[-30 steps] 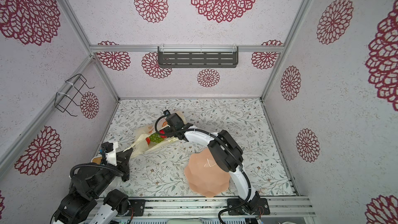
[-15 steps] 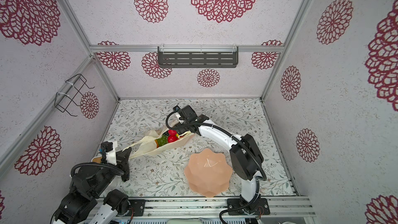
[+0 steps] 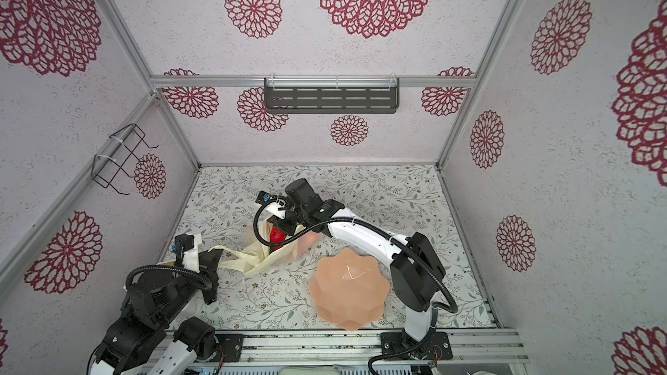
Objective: Take fruits out of the plastic bag
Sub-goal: Adjust the plastic bag at the center of the board.
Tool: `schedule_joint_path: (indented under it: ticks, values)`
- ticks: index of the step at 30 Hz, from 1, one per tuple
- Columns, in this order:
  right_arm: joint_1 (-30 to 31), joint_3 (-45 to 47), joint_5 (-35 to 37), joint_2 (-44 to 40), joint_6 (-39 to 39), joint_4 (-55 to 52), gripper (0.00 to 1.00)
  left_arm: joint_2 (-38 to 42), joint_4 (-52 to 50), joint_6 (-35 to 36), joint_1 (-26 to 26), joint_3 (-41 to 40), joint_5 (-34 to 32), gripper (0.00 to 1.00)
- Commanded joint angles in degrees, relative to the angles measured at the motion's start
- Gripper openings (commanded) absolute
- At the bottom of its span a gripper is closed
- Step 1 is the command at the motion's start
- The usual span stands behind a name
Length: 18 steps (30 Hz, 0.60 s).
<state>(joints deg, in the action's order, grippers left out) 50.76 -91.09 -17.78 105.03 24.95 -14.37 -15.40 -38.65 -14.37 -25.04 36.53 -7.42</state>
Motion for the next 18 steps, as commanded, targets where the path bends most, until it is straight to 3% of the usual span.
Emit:
schedule_joint_path:
  ticks: [1,3,11,15,18]
  values:
    - [0.89,-6.32,0.65,1.45,9.55,-4.48,0.39,0.53,0.77,0.54,-0.25,-0.24,-0.57,0.00]
    - [0.88,-7.51,2.22,1.66,10.65,-6.93,0.46,1.01,0.86,0.76,-0.19,-0.41,-0.77,0.00]
    - [1.09,-5.26,7.52,-2.16,14.06,-12.70,0.43,2.43,0.73,0.88,-0.01,-0.48,-1.76,0.00]
    - [1.03,0.21,15.18,-6.51,12.36,-11.29,0.63,3.51,0.67,0.75,0.05,-0.12,-2.71,0.00]
    - [0.43,7.16,18.89,-10.34,5.22,-4.58,0.71,4.76,1.13,0.17,0.23,0.47,-3.97,0.00]
